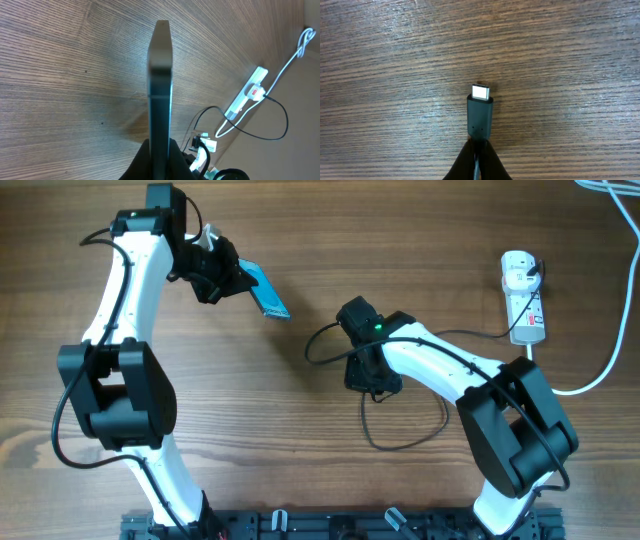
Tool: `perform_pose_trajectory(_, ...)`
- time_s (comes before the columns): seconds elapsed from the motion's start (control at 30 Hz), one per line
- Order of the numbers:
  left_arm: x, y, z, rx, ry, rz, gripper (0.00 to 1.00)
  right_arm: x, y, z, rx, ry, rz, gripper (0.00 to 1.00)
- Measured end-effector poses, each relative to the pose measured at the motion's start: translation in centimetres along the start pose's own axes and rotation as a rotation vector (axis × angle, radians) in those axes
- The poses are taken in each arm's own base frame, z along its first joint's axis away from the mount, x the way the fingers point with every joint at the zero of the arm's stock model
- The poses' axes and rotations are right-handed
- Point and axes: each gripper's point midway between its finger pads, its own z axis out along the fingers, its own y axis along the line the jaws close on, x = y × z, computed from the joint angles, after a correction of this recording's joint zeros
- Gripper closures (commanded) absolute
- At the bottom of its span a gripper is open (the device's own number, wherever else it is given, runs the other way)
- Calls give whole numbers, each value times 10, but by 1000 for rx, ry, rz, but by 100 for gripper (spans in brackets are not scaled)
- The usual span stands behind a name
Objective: Plug charger to phone and switch on socket
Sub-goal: 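Grasp the black USB-C cable end with the right gripper and lift it, then insert the cable plug into the phone's bottom port with the right gripper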
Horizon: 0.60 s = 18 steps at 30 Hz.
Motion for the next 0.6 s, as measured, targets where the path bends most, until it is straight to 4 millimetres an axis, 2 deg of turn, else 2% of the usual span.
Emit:
perform_pose_trajectory(0.1,1,-2,0,12,7,7,96,-3,3,0,-12,-12,-11,96)
perform_pose_trajectory(0.27,9,-25,-2,147,53,127,96,1,7,-2,-33,14,-85,96)
perform_pose_trajectory(0.37,12,-37,-4,198,54,216,96,7,13,-14,-73,33,-136,96)
perform_pose_trajectory(0.43,12,-44,-7,219,39,268,96,10,20,-34,-127,17,-168,96)
perform_pose_trajectory(0.5,13,-57,-14,243,3,339,96,12,33,-66,-220,-30,-221,96)
perform_pose_trajectory(0.6,23,-81,-34,281,-53,436,96,18,53,-129,-391,-139,-321,96)
